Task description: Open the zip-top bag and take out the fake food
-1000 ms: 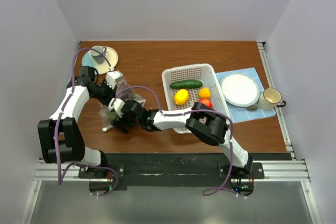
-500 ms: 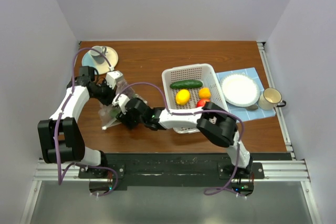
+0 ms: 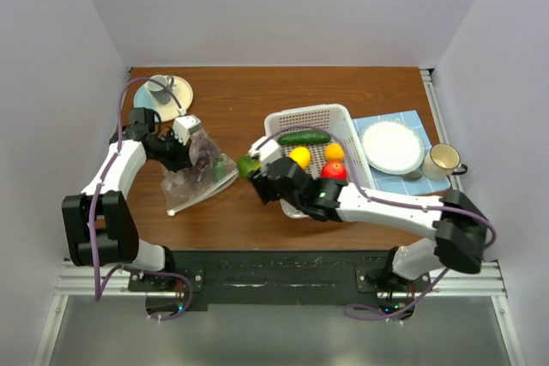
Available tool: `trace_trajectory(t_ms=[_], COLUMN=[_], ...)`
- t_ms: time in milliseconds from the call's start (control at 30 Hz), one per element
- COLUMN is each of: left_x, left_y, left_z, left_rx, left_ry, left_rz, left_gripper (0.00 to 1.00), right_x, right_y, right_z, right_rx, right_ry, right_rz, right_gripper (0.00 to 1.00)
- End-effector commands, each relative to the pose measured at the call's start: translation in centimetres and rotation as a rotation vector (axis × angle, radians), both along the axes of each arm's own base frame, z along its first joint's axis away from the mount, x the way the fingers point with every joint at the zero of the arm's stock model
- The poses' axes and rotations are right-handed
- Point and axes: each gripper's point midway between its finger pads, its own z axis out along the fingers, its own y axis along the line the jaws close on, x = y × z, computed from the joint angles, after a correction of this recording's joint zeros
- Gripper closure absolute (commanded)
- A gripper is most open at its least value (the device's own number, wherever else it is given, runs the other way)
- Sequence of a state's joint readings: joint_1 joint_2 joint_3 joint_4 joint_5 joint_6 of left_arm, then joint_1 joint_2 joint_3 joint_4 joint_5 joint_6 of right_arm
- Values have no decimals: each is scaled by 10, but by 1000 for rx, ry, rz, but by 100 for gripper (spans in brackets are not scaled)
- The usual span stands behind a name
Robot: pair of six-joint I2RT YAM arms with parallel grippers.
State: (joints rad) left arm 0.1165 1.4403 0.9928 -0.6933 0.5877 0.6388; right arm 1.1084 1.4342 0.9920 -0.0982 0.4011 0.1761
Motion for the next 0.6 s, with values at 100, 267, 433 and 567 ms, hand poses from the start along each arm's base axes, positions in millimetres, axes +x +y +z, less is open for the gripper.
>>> trace_trajectory(t_ms=[100, 267, 433, 567], left_x=[8, 9, 8, 8], left_y=[-4, -4, -5, -4], left_z=[12, 20, 19, 17], left_rx=[-21, -23, -27, -27], left_ry=[-37, -53, -49, -43], left_rz=[-5, -3, -4, -4], left_gripper=[100, 100, 100, 100], right_x=[74, 90, 89, 84], right_y=[-127, -124, -116, -98], right_z=[26, 11, 14, 18], right_rx=[48, 13, 60, 93], right_ry=[-90, -69, -58, -28], right_rz=[-581, -631, -609, -503], right_gripper=[66, 9, 1, 1])
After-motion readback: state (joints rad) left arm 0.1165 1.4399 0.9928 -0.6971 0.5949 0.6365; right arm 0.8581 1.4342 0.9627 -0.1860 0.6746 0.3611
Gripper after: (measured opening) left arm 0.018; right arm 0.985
